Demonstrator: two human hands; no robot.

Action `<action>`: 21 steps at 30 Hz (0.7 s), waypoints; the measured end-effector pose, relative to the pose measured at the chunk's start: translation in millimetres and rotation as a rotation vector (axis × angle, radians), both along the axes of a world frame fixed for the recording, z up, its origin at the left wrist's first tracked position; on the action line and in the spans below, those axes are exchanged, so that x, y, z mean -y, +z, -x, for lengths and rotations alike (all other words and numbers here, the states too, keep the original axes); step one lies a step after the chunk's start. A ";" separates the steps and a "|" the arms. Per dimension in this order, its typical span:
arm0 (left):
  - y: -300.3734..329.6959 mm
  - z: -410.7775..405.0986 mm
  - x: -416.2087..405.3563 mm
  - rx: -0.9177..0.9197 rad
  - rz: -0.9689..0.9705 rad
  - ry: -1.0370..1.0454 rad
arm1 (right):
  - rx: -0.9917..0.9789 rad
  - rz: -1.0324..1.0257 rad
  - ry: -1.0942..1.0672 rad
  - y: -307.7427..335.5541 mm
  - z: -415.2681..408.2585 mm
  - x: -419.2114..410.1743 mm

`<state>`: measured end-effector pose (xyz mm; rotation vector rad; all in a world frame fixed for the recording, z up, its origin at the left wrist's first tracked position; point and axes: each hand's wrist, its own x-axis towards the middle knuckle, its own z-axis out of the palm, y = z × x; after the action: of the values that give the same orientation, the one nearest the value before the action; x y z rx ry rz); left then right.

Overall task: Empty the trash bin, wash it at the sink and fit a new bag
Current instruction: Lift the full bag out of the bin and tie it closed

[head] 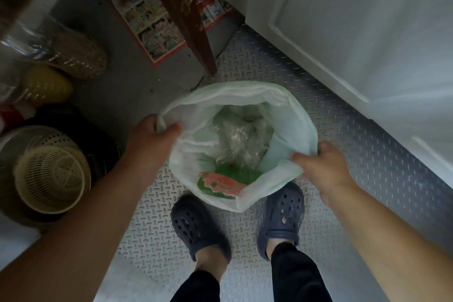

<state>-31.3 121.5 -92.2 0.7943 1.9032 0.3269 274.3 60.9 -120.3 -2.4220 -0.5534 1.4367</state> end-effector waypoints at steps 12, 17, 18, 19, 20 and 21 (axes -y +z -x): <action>20.1 33.5 10.8 -0.328 -0.040 -0.177 | 0.038 -0.179 -0.115 36.2 -40.0 31.1; 32.8 47.0 10.0 -0.272 -0.104 -0.070 | 0.122 -0.291 -0.028 68.5 -58.2 13.2; 35.5 49.0 9.3 -0.253 -0.125 -0.050 | 0.110 -0.326 -0.016 73.3 -60.1 8.8; 36.0 50.6 8.5 -0.227 -0.135 -0.015 | 0.088 -0.347 -0.007 78.7 -61.3 4.1; 36.6 50.7 7.0 -0.178 -0.132 0.045 | 0.058 -0.361 0.005 81.0 -63.2 1.3; 37.0 50.2 5.9 -0.089 -0.121 0.118 | 0.012 -0.372 0.016 84.8 -62.9 -1.0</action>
<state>-81.4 115.6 -55.2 0.7891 2.0333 0.4899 337.3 61.8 -35.5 -2.1364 -0.7680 1.1999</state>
